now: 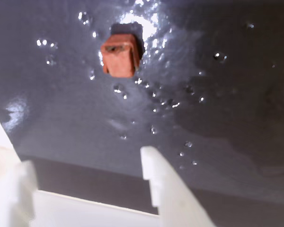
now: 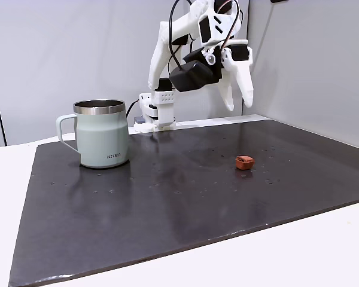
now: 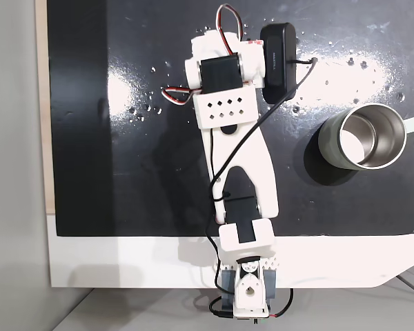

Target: Grasp a cube and put it in the cup.

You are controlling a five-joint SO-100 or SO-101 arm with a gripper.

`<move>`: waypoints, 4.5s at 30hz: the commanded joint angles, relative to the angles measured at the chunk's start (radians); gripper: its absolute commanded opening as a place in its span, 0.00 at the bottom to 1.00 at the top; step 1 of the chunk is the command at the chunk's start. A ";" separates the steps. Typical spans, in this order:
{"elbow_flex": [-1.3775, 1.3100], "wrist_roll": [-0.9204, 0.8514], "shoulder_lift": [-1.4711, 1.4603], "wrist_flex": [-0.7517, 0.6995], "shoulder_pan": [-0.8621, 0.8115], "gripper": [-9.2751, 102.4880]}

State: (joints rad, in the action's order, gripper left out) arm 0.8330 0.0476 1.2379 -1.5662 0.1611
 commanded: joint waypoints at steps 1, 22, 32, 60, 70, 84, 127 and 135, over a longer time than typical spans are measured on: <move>-0.078 0.005 -0.008 -0.014 -0.006 0.33; -0.347 -0.041 -0.347 -0.080 -0.003 0.32; -0.443 -0.041 -0.457 -0.078 -0.002 0.31; -0.615 -0.046 -0.666 -0.075 -0.008 0.17; -0.621 -0.060 -0.664 -0.081 -0.015 0.12; -0.448 -0.006 -0.299 -0.091 -0.018 0.12; -0.092 0.037 0.350 -0.232 -0.646 0.12; 0.064 -0.026 0.417 -0.238 -0.804 0.11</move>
State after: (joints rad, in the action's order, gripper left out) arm 0.8728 0.0491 1.5923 -1.7917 -0.5937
